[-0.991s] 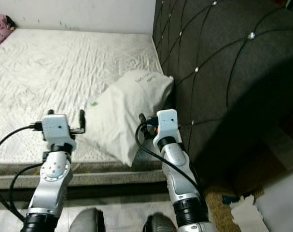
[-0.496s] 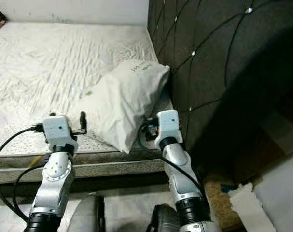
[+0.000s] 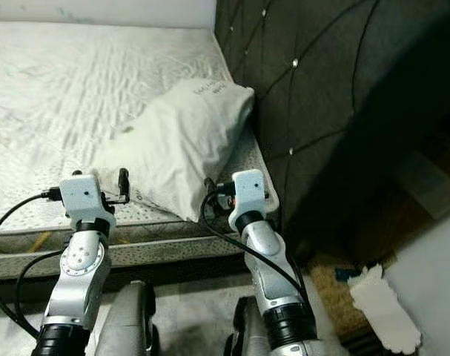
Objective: Clean up the room
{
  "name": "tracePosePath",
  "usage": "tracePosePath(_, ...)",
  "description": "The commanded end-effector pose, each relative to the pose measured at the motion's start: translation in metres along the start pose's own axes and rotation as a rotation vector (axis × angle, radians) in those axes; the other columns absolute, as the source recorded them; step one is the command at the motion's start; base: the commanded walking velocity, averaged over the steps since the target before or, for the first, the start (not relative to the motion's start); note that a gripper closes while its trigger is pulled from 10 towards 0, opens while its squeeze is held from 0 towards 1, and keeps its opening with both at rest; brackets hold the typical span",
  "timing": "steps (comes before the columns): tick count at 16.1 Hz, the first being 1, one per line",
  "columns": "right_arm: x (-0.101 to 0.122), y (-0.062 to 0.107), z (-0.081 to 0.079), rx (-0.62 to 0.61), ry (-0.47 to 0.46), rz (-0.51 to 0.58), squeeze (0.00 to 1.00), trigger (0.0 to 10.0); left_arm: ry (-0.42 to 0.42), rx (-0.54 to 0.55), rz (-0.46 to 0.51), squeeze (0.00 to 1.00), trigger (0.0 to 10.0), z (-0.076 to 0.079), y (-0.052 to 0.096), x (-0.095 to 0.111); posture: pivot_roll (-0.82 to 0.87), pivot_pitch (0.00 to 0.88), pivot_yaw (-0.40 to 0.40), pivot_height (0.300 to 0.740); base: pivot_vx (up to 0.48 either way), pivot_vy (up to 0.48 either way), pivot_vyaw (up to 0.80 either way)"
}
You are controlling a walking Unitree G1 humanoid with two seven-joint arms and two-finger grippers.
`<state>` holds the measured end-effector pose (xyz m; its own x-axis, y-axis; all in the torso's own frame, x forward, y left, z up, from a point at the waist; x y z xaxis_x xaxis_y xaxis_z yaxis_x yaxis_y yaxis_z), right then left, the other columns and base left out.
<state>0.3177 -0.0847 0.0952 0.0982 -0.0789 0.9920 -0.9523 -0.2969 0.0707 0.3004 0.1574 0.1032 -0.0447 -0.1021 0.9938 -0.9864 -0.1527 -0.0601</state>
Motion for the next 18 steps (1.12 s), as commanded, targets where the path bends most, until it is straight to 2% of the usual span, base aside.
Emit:
tracePosePath(1, 0.0015, 0.0004, 0.0023, -0.011, 0.006, 0.002, 0.00, 10.0, 0.008, -0.025, -0.006, 0.00, 10.0, 0.0030, 0.0004, -0.0007, 0.09, 0.000, -0.053, 0.575, 0.000, 0.000, 0.00)
tracePosePath(4, 0.0011, 0.0008, 0.0020, -0.009, 0.009, 0.001, 0.00, 10.0, 0.019, -0.044, 0.003, 0.00, 10.0, 0.0047, 0.0010, 0.0005, 0.09, 0.000, -0.054, 0.575, 0.000, 0.000, 0.00)
tracePosePath(10, 0.0012, 0.0011, 0.0013, -0.001, 0.019, 0.000, 0.00, 10.0, 0.032, -0.052, -0.001, 0.00, 10.0, 0.0054, 0.0019, 0.0002, 0.09, 0.000, -0.056, 0.575, 0.282, 0.000, 0.00)
tracePosePath(13, 0.0022, 0.0009, -0.0009, 0.014, 0.054, 0.008, 0.00, 10.0, 0.036, -0.057, 0.002, 0.00, 10.0, 0.0062, 0.0019, 0.0003, 0.09, 0.000, -0.057, 0.575, 0.295, 0.000, 0.00)
tracePosePath(18, 0.0003, 0.0011, -0.0010, 0.023, 0.036, 0.001, 0.00, 10.0, 0.029, -0.067, 0.012, 0.00, 10.0, 0.0113, 0.0021, 0.0014, 0.09, 0.000, -0.059, 0.575, 0.162, 0.000, 0.00)
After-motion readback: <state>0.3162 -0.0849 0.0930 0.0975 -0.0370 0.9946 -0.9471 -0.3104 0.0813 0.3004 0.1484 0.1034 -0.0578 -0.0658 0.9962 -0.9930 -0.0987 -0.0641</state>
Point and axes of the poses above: a point about 5 cm out from each wrist's last joint towards the gripper, its own y axis pointing back from the gripper into the wrist, its own x axis along the axis of the wrist's last joint, z = x × y, the point moved 2 cm from there along -y, pointing out of the wrist towards the gripper, and after that the axes turned 4 degrees about -y, right-handed, at the moved point
